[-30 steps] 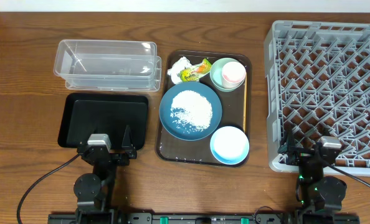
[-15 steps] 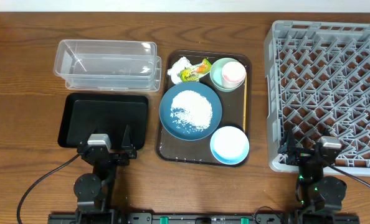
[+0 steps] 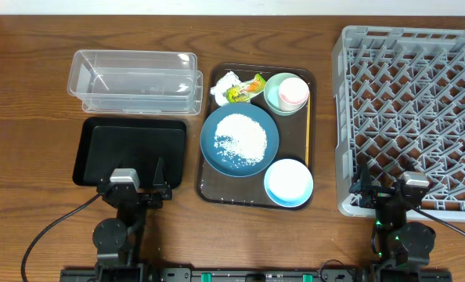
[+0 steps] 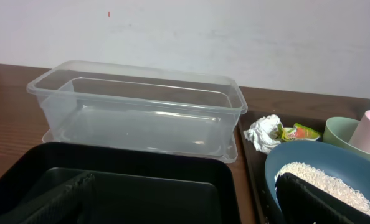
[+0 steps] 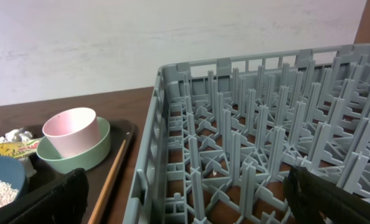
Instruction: Sort waste into correct bins and load items into the dishwasher rack
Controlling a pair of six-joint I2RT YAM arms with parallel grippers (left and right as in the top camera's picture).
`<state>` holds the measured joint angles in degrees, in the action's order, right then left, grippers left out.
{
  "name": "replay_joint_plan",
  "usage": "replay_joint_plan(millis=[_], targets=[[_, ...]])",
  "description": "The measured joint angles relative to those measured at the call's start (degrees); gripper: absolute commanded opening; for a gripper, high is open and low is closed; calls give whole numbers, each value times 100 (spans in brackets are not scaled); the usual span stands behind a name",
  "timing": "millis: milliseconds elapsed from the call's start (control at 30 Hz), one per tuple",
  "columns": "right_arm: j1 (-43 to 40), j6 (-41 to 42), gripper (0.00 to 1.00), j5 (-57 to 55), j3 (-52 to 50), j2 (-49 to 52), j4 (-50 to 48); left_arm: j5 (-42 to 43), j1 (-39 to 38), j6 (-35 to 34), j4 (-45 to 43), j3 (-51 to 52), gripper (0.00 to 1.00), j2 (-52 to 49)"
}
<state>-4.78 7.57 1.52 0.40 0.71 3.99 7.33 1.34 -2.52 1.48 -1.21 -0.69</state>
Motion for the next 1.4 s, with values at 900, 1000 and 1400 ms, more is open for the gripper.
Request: replay_joint_plan(millis=[900, 1000, 1400], targets=[[0, 0, 99, 0, 0, 0, 0, 452, 2, -470, -120, 2, 94, 0], [0, 0, 99, 0, 0, 0, 0, 1537, 7, -1674, -188, 2, 93, 0], [0, 0, 99, 0, 0, 0, 2, 3633, 7, -4345, -1191, -79, 94, -31]])
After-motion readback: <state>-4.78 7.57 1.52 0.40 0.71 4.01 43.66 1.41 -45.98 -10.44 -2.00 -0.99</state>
